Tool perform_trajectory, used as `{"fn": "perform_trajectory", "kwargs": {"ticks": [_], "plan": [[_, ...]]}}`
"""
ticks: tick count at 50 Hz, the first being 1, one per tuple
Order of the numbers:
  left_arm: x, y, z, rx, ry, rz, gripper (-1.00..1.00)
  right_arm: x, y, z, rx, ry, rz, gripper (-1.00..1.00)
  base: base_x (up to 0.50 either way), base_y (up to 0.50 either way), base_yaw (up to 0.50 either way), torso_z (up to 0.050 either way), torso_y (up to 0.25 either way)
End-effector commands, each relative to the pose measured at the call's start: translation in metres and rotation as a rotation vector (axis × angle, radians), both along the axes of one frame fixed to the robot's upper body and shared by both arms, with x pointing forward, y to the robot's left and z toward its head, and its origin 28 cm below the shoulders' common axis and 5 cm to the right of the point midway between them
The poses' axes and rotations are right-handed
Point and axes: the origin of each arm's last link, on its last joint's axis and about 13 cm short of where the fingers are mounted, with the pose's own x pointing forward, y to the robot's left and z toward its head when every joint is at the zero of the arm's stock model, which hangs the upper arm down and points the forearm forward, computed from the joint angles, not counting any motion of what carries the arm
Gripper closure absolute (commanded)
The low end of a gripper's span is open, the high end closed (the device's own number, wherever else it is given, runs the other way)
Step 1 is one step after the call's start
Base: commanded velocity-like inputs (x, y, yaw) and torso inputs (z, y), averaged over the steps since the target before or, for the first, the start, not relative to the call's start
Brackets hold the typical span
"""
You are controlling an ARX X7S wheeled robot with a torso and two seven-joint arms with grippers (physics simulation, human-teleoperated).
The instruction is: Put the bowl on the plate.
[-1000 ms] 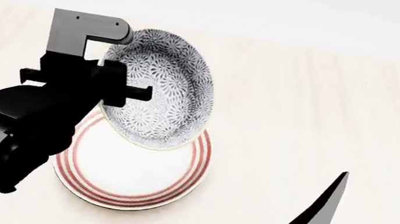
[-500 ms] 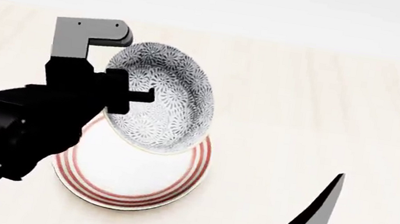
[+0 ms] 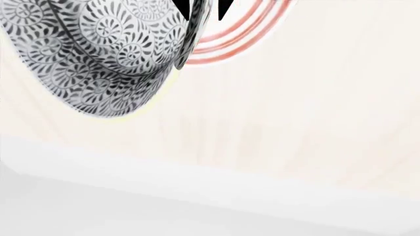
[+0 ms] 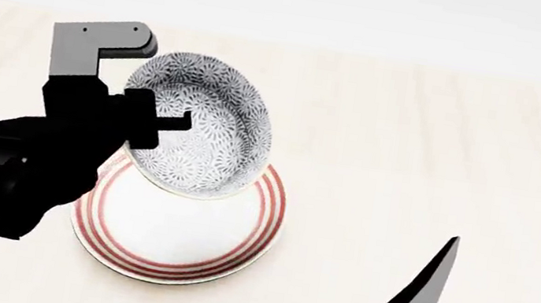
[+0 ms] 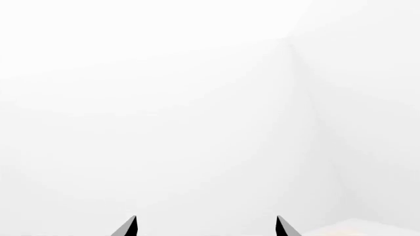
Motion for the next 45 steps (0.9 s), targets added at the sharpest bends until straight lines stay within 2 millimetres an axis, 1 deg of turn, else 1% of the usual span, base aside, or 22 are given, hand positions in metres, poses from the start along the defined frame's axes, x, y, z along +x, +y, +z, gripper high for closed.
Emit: {"fn": "perform_trajectory", "kwargs": {"ticks": [1, 11, 31, 45], "plan": [[0.001, -0.008, 0.003, -0.042, -0.019, -0.009, 1.00, 0.000, -0.001, 0.000, -0.014, -0.013, -0.006, -1.00, 0.00, 0.00, 0.00, 0.000, 0.000], [0.000, -0.008, 0.001, -0.040, -0.015, -0.018, 1.00, 0.000, -0.001, 0.000, -0.013, -0.013, -0.006, -1.00, 0.00, 0.00, 0.00, 0.000, 0.001], [-0.005, -0.005, -0.017, -0.024, 0.034, 0.000, 1.00, 0.000, -0.001, 0.000, -0.013, -0.011, -0.005, -1.00, 0.00, 0.00, 0.00, 0.000, 0.000], [-0.006, -0.007, -0.019, -0.047, 0.052, -0.029, 1.00, 0.000, 0.000, 0.000, -0.015, -0.010, -0.002, -1.00, 0.00, 0.00, 0.00, 0.000, 0.001]]}}
